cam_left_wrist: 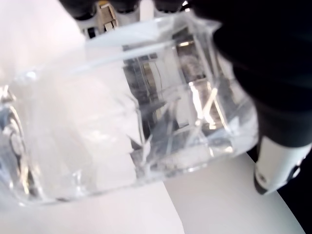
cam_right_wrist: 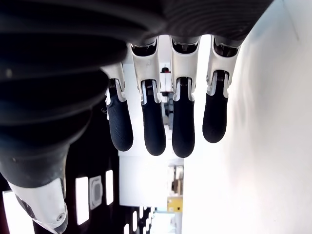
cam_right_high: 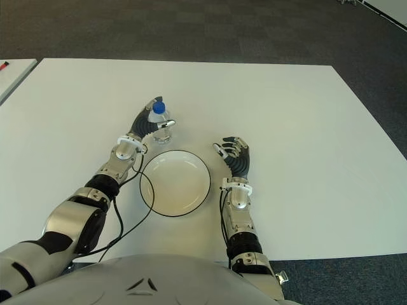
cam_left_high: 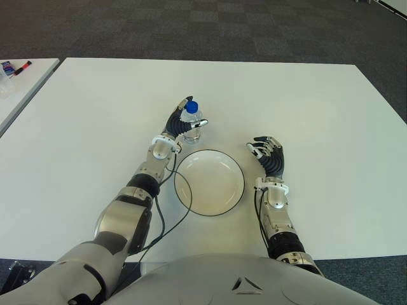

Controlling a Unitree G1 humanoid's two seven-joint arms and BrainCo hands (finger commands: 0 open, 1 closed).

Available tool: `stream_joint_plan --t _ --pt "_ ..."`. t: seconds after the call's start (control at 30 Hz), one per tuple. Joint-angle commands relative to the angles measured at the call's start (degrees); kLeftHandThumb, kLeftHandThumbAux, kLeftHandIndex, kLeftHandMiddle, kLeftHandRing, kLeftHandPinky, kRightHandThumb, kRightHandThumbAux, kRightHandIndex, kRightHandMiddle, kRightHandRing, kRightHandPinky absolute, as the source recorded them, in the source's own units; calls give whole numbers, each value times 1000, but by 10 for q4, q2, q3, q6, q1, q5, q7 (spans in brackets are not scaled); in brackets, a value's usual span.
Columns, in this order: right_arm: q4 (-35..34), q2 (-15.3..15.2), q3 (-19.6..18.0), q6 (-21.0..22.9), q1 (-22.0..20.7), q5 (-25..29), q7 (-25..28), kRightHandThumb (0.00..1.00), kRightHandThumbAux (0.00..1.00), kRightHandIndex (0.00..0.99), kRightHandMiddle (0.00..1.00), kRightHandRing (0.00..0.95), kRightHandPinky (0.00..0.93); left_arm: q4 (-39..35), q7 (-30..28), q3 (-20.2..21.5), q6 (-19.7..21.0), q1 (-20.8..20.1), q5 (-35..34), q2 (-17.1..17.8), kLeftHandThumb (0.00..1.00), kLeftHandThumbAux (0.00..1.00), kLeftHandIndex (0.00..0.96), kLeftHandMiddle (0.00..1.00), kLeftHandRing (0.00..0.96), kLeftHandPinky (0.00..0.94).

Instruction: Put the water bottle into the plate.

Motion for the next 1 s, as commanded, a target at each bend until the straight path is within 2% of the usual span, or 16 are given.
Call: stream_joint_plan --t 0.03,1.0 --pt "16 4 -3 15 19 6 2 697 723 419 425 446 453 14 -6 -3 5 12 2 -2 0 665 0 54 86 137" --pt "12 6 -3 15 20 10 5 699 723 419 424 441 445 35 3 -7 -8 17 4 -4 0 655 0 87 123 170"
